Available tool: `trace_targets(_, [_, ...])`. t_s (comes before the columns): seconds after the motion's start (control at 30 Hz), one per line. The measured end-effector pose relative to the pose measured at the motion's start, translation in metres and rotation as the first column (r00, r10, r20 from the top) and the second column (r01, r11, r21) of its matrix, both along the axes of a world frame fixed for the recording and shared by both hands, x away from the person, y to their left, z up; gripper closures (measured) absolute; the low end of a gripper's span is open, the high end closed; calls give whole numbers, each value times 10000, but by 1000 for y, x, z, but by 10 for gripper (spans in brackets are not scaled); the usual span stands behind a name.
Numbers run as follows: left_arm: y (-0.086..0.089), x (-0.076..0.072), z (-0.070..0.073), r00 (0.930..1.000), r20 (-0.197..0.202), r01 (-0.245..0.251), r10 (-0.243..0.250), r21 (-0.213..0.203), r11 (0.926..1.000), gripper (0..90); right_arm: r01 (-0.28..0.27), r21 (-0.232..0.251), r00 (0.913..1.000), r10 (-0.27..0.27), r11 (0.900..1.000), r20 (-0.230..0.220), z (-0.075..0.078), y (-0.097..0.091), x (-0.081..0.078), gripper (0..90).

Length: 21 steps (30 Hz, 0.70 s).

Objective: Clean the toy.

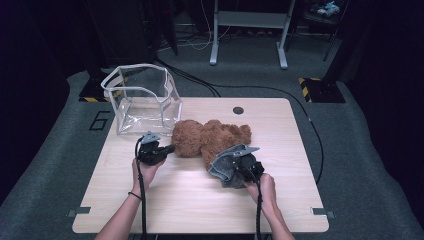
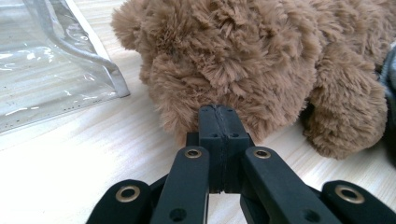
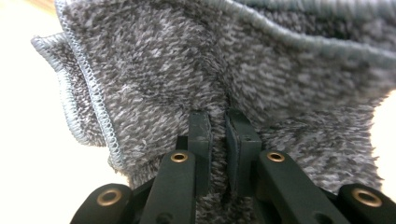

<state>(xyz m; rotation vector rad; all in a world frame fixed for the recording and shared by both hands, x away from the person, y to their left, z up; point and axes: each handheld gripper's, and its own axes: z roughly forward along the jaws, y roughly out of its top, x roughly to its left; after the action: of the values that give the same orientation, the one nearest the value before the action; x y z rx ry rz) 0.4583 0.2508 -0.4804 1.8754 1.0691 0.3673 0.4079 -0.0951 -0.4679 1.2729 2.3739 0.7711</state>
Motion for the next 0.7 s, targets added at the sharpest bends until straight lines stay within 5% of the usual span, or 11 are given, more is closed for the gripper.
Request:
trace_targets(0.3, [1,1,-2,10000,-16,12,-12,88,10000,900,969,-40,9952,-969,9953,135,5,-45,-15,819])
trace_targets(0.4, [0,1,-2,10000,-17,-3,3,95,10000,900,1264,443,9911,-1280,9910,362,12,-56,-12,816])
trace_targets(0.7, [-1,2,-2,10000,-74,52,-51,128,9999,900,673,1479,9919,-822,9867,967,35,-30,19,812])
